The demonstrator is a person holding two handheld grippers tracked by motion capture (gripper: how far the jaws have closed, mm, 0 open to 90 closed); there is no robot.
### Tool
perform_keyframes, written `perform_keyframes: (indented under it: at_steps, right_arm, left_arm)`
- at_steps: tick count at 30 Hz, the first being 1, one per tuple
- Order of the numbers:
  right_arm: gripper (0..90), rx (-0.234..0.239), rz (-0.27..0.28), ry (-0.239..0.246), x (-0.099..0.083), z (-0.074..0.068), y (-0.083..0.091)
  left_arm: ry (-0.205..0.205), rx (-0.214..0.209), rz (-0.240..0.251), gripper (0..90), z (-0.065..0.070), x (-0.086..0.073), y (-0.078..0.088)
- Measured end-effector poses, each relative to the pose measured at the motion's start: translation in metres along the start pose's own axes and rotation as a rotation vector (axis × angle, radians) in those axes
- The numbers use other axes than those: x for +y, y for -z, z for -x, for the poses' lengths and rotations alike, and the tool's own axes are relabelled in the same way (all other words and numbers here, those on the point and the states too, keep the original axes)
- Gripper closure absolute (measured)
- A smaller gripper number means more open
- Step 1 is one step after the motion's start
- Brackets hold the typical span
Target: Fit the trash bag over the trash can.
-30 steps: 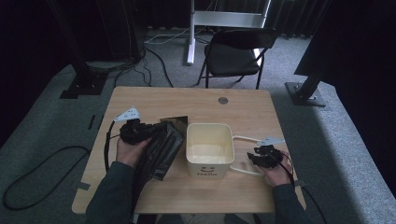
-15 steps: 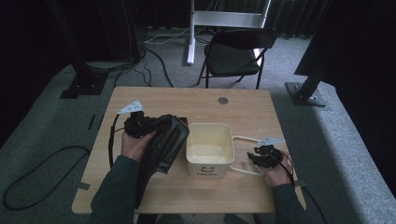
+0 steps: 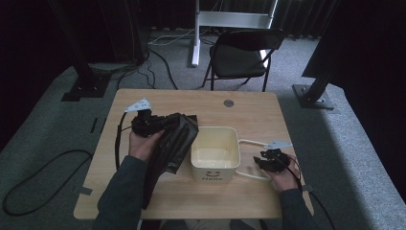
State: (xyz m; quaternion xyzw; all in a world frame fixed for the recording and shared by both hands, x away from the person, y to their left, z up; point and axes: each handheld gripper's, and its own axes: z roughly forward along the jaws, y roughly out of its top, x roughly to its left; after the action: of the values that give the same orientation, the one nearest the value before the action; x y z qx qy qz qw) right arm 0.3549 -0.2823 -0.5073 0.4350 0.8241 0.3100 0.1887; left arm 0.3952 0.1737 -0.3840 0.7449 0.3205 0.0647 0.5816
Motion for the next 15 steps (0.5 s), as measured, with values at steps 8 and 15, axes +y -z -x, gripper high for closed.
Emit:
perform_keyframes:
  at_steps: [8, 15]
  right_arm:
    - [56.9, 0.0, 0.014, 0.004, 0.003, -0.001, 0.004]
    - [56.8, -0.003, 0.056, 0.014, 0.012, -0.004, 0.015]
  left_arm:
    - [-0.027, -0.047, -0.02, 90.0, 0.01, -0.001, -0.008]
    - [-0.038, -0.079, -0.036, 90.0, 0.016, -0.001, -0.015]
